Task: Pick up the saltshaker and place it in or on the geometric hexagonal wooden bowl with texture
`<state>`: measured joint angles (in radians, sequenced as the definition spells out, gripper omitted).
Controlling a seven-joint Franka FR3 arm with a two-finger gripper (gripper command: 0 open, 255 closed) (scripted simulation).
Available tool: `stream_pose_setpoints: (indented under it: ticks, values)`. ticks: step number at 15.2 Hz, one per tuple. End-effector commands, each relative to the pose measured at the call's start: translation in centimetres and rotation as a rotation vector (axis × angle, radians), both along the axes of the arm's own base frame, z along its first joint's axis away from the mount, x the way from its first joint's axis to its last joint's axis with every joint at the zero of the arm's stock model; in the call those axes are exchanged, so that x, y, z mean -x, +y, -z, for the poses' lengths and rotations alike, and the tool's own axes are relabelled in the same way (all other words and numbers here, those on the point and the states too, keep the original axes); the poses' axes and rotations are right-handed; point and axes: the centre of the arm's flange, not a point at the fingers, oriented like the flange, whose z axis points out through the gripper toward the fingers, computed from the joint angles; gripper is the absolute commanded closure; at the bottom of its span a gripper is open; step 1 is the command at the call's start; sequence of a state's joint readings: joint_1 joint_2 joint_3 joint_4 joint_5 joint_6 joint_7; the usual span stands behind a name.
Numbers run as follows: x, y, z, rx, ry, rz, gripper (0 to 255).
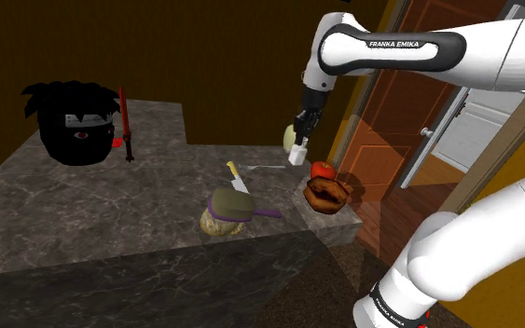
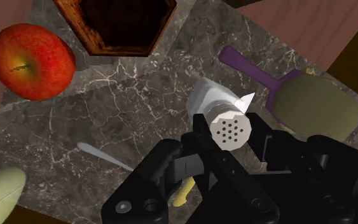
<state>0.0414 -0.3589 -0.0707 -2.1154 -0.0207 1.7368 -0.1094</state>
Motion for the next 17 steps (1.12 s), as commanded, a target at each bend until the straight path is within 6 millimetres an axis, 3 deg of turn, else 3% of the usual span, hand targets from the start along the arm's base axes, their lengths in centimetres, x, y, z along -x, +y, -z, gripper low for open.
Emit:
stream_pose_setpoints:
  ticks: [1,11,17]
  values:
    - [1.6,-1.9,-0.5,-0.001,0.0,-0.001,255]
    - [9.7,-11.9,-2.9,-0.001,0.0,-0.001,255]
    - [9.7,-11.9,0.2,-0.001,0.0,-0.001,255]
